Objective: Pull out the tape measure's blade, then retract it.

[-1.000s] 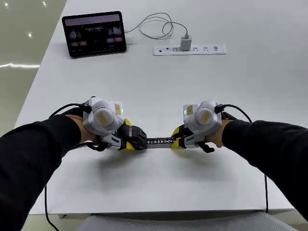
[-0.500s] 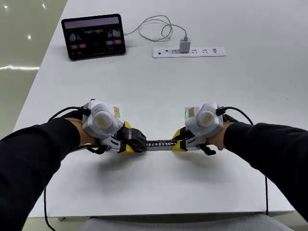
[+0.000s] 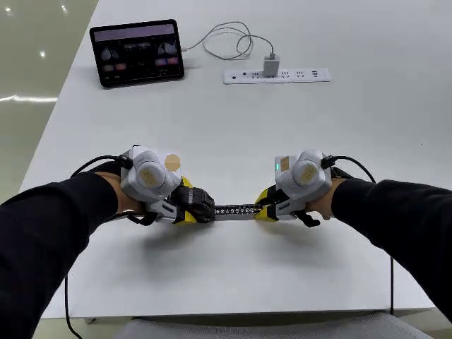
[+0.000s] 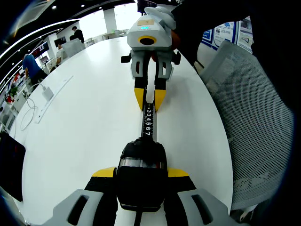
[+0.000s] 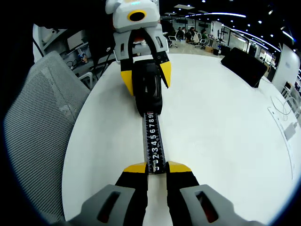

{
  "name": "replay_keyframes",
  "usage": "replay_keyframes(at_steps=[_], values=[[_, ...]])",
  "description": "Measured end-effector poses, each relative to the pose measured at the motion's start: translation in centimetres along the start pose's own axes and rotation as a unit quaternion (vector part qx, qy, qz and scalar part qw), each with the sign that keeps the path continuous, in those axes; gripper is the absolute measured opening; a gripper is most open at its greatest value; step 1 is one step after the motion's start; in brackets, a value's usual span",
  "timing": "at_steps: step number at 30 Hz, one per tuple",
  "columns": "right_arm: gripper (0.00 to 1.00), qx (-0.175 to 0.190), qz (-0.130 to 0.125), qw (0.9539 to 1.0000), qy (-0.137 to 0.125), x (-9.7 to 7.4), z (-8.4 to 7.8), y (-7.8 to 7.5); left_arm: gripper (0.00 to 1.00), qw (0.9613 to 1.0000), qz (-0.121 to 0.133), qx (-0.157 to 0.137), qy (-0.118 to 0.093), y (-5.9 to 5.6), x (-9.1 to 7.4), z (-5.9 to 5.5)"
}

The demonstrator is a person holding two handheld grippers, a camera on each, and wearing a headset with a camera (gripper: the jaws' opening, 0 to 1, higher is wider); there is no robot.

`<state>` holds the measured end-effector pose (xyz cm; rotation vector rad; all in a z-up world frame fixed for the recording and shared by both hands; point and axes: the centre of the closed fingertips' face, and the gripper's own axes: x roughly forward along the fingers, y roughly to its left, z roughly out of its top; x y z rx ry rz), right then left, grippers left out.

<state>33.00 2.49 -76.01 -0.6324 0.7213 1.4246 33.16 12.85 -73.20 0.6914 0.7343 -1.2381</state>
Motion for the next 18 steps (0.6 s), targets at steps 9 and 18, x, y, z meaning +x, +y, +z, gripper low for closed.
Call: replay_keyframes(at_steps=[9,18], values=[[0.09,0.001,-0.001,1.0,0.0,-0.26,-0.33,-0.04,0.34,1.0,0.0,-0.001,0.0,-0.01,0.01,0.02],[0.09,0.0,-0.003,1.0,0.002,-0.52,-0.6,0.0,0.34,1.0,0.0,-0.001,-0.001,-0.01,0.02,0.02]])
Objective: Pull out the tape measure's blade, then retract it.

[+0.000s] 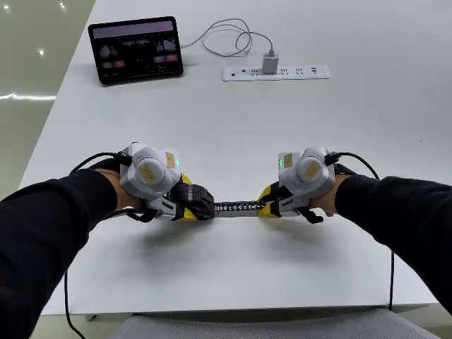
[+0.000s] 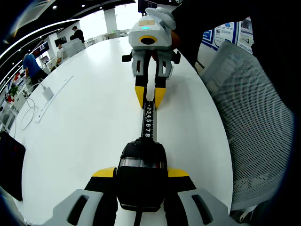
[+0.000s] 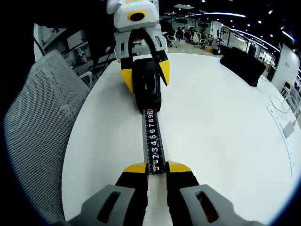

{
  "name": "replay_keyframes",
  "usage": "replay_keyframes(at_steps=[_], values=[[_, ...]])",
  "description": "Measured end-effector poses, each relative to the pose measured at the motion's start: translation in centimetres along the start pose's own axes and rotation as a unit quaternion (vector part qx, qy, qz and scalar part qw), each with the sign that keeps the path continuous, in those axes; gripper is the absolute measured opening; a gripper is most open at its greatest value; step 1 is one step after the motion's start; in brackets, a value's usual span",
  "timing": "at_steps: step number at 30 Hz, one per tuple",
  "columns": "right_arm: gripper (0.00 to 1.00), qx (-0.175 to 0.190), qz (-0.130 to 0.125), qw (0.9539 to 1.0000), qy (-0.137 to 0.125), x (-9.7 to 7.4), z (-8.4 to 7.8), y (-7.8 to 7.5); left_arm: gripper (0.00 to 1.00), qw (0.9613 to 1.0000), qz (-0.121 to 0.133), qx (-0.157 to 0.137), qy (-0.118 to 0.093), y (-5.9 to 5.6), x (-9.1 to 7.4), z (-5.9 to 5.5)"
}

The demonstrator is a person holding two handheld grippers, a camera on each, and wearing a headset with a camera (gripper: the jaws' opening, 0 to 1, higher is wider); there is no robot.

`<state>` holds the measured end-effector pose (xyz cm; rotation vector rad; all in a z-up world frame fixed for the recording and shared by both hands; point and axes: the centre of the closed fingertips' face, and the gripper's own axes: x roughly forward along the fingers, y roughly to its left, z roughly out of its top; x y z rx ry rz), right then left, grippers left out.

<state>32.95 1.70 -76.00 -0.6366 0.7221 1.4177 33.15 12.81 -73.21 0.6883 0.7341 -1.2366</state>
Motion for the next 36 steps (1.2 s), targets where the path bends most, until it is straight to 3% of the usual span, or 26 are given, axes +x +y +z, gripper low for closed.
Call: replay_keyframes(at_steps=[36], values=[[0.09,0.003,-0.005,1.0,0.004,-1.2,-1.3,-0.4,0.34,1.0,0.004,-0.001,0.002,-0.5,-0.2,0.5]])
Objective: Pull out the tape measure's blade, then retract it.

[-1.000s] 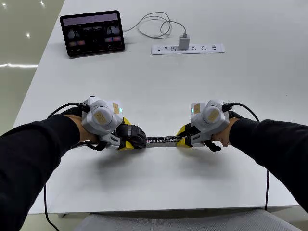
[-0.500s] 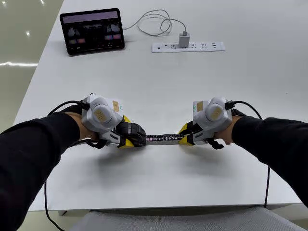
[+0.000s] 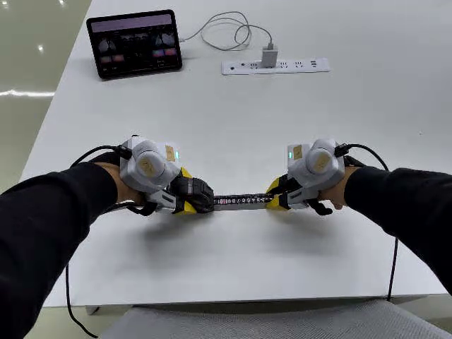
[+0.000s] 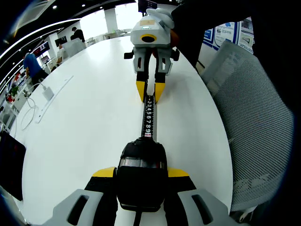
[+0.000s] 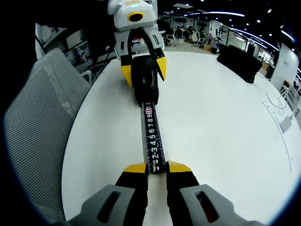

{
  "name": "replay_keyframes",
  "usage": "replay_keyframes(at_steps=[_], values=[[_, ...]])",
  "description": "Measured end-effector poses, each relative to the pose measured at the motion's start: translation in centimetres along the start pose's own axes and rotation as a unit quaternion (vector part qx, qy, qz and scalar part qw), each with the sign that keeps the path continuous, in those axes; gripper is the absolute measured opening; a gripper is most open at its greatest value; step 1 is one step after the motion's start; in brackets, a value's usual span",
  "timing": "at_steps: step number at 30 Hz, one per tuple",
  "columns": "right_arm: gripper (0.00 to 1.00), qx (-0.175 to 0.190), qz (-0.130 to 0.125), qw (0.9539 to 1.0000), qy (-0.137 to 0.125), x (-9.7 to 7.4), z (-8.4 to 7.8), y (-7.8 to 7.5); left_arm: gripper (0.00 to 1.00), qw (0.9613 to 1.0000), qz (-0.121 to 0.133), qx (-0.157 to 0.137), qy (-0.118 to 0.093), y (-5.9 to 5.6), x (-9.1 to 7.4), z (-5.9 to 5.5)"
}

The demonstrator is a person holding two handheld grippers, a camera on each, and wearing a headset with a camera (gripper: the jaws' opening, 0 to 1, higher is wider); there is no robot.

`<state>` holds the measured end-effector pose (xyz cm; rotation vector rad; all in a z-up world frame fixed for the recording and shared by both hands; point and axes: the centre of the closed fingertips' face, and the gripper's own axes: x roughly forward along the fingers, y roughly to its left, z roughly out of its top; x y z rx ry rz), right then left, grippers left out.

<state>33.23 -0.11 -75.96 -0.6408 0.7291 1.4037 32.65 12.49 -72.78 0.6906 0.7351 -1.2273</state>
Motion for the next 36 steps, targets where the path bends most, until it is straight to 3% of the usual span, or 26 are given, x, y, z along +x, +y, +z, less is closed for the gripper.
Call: replay_keyframes(at_steps=[36], values=[[0.09,0.01,-0.006,0.9999,0.002,-1.6,-1.2,0.0,0.34,1.0,-0.001,-0.002,-0.002,0.2,0.2,-0.1]])
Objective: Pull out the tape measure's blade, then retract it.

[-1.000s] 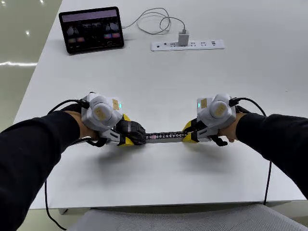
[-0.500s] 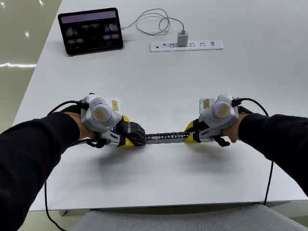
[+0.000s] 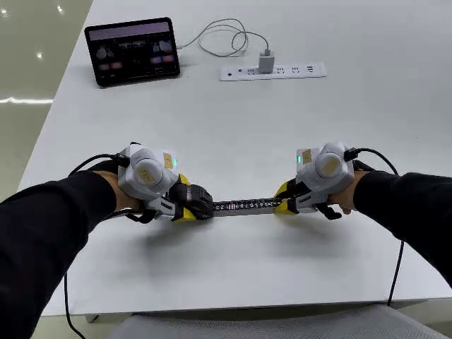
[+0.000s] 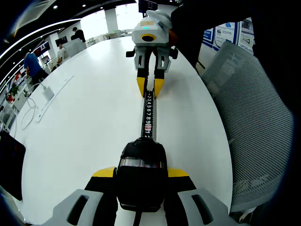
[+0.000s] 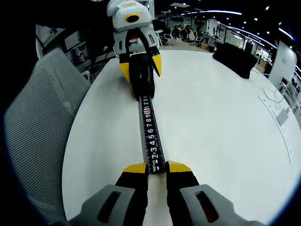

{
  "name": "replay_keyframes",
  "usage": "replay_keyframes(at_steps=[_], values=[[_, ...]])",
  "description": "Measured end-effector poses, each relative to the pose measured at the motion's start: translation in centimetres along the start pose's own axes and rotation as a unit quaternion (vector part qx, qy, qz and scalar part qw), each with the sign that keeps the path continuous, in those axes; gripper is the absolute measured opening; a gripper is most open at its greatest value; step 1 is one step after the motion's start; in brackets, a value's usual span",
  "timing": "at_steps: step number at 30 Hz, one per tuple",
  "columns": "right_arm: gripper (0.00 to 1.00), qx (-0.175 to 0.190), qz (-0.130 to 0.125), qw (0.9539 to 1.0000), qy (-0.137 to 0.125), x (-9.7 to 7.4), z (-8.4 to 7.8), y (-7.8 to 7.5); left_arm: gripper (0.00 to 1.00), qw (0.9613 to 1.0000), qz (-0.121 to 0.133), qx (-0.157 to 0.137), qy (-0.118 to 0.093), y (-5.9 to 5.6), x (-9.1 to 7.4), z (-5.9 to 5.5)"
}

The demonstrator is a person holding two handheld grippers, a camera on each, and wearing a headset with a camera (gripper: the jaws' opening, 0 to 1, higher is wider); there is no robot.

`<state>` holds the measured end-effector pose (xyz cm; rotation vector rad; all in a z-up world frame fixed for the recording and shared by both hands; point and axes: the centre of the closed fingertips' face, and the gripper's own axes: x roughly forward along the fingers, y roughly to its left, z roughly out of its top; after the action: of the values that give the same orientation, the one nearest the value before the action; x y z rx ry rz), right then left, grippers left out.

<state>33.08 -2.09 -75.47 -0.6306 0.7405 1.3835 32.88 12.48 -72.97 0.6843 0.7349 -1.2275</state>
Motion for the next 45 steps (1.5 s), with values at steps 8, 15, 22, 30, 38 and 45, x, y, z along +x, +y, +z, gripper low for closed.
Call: replay_keyframes(at_steps=[8,15,22,30,38,45], values=[[0.09,0.003,-0.002,1.0,0.001,-0.4,-0.7,-0.1,0.34,1.0,0.0,-0.004,-0.004,0.1,0.1,0.0],[0.09,0.006,-0.003,1.0,0.003,-0.6,-1.2,-0.2,0.34,1.0,0.0,-0.003,-0.002,0.0,0.0,0.0],[0.09,0.01,-0.005,0.9999,0.006,-1.0,-1.5,0.0,0.34,1.0,-0.001,-0.003,-0.002,0.0,0.1,-0.1],[0.09,0.012,-0.008,0.9999,0.009,-1.4,-1.9,-0.1,0.34,1.0,0.0,-0.004,-0.003,0.0,0.2,-0.1],[0.09,0.011,-0.009,0.9998,0.012,-1.8,-2.5,-0.3,0.34,1.0,0.0,-0.004,-0.003,-0.1,0.2,0.1],[0.09,0.016,-0.01,0.9997,0.014,-2.2,-2.7,-0.2,0.34,1.0,0.0,-0.005,-0.002,-0.2,0.2,0.3]])
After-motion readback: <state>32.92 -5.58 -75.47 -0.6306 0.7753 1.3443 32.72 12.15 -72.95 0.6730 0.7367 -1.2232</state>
